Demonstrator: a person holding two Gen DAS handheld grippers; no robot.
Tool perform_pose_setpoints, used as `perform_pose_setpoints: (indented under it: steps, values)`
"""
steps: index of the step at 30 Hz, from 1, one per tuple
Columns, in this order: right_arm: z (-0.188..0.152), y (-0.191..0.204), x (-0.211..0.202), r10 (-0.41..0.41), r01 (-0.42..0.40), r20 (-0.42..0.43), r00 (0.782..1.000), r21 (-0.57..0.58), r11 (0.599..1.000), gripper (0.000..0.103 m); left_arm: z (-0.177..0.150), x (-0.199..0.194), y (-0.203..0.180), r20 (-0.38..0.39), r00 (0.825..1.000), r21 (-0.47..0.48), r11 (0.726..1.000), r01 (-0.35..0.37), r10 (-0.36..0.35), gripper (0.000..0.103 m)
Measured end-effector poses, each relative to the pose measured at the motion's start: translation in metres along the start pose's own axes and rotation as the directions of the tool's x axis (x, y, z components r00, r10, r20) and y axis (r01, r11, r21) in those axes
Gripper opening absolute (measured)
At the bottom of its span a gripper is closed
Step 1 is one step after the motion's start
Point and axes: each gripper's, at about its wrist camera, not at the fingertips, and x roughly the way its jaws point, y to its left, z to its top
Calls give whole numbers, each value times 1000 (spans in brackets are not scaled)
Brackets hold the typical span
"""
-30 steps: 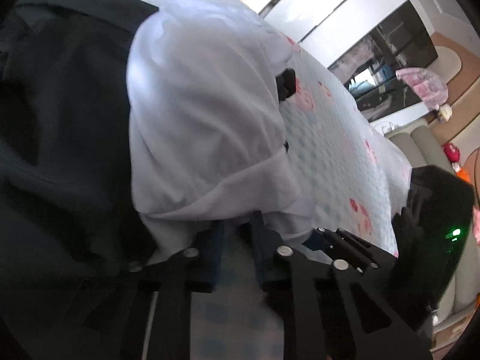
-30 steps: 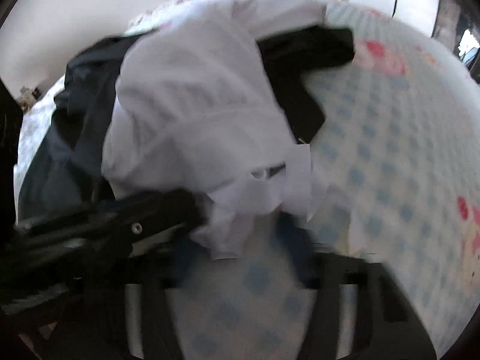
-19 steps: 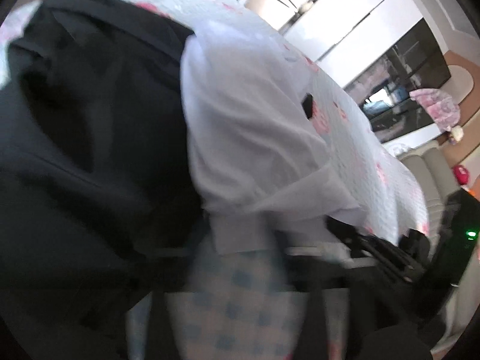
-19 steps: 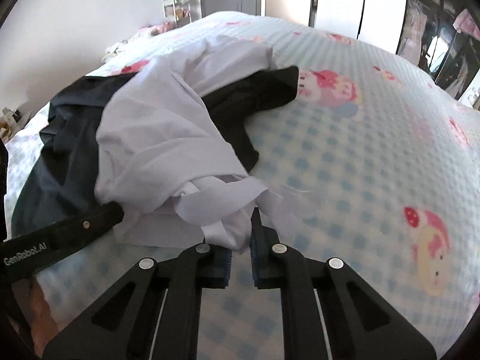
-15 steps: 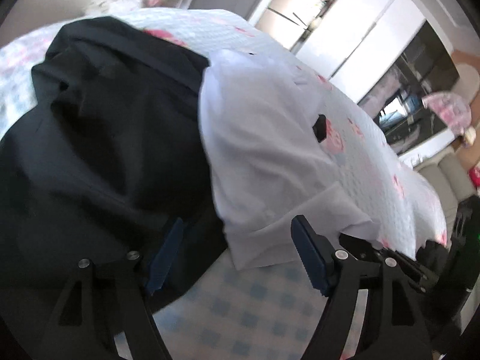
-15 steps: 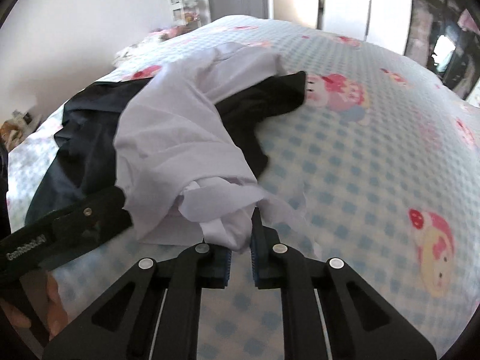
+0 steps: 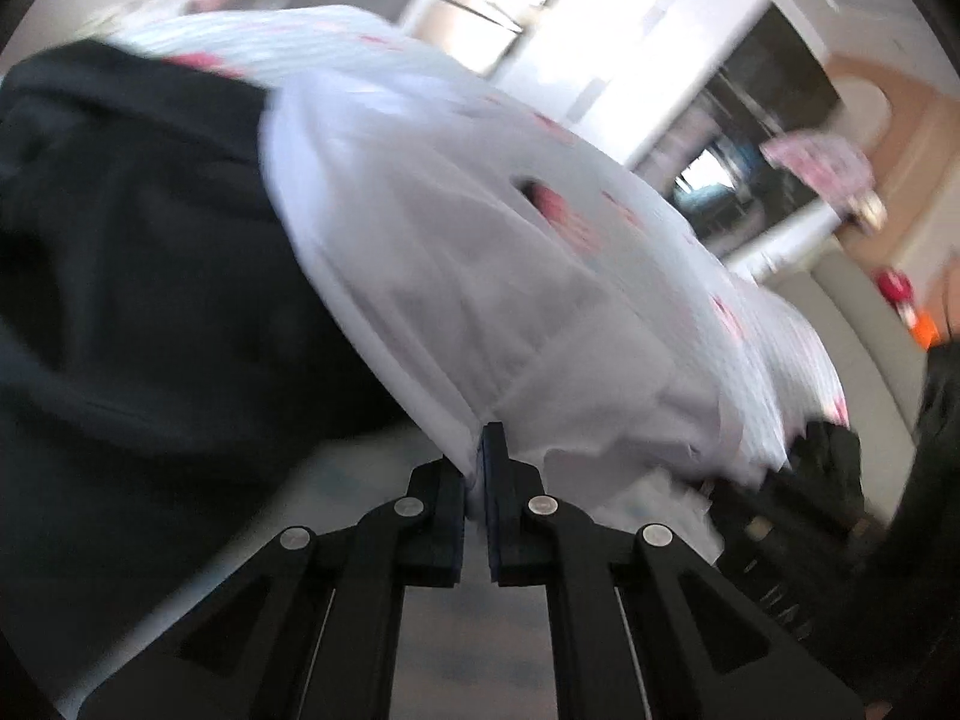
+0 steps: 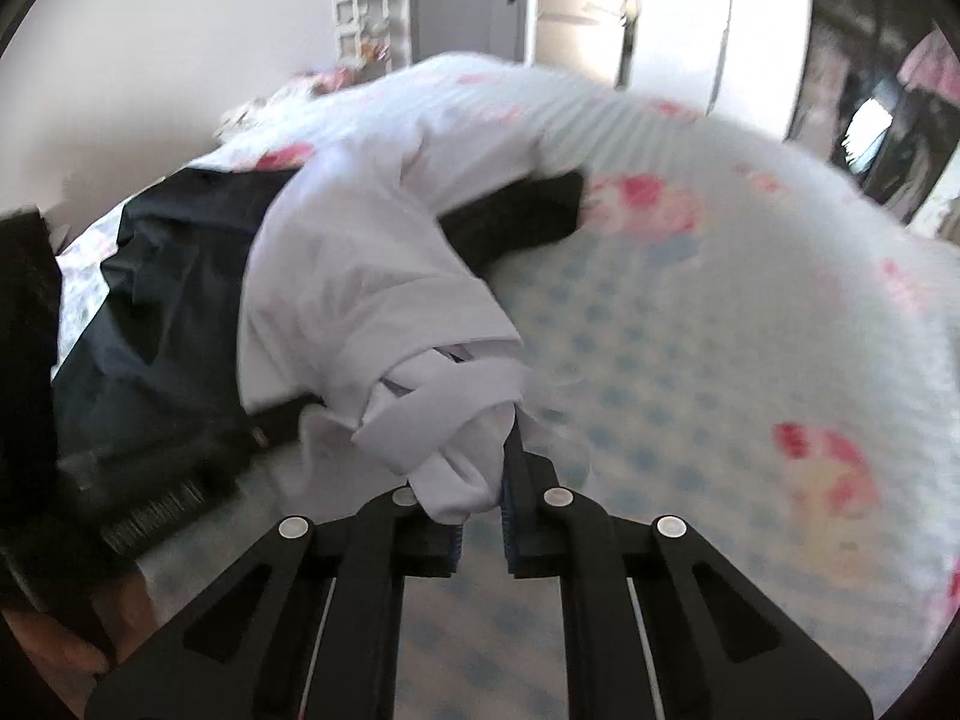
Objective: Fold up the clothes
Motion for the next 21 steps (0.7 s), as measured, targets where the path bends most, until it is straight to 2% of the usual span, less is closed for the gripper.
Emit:
perform_pose_setpoints:
  steps: [2,5,7,8,9,12,15,17,19,21]
  values:
    - [-5,-13,-30,-37,37,37,999,3,999,8,-4,-1,-26,-17,999,54,997,47,-46,5]
    - [-21,-43,-77,-81,80,53,995,33,996,7,-30,-32,-67,-39,993,140,984,111,-107,5]
    - [-39,-64,-117,-96,93,51,994,67,993,7,-50,-46,-96,-75,984,163,972,171,-161,5]
    - [-49,-75,-133,-106,102,48,993,90,991,2,-59,-50,-107,-94,977,167,965,203,-189,5]
    - [-58,-84,-148,-120,114,46,992,109,987,2,-73,-57,-117,-110,973,178,959,219,-201,5]
    - [-89,-113,-180,-142,135,31,989,172,976,2,-100,-56,-140,-154,973,194,960,201,-172,5]
    - [-116,-124,-195,-122,123,-14,992,199,972,2,-126,-56,-139,-200,966,132,972,194,-166,5]
    - [-132,-126,-200,-96,102,-39,995,207,973,3,-152,-75,-120,-209,966,112,977,179,-153,5]
    - [-137,-125,-188,-49,62,-63,997,235,970,4,-163,-92,-105,-204,964,78,978,191,-172,5]
    - [-141,-124,-176,-1,23,-86,996,263,964,12,-176,-105,-98,-195,963,65,977,203,-187,6]
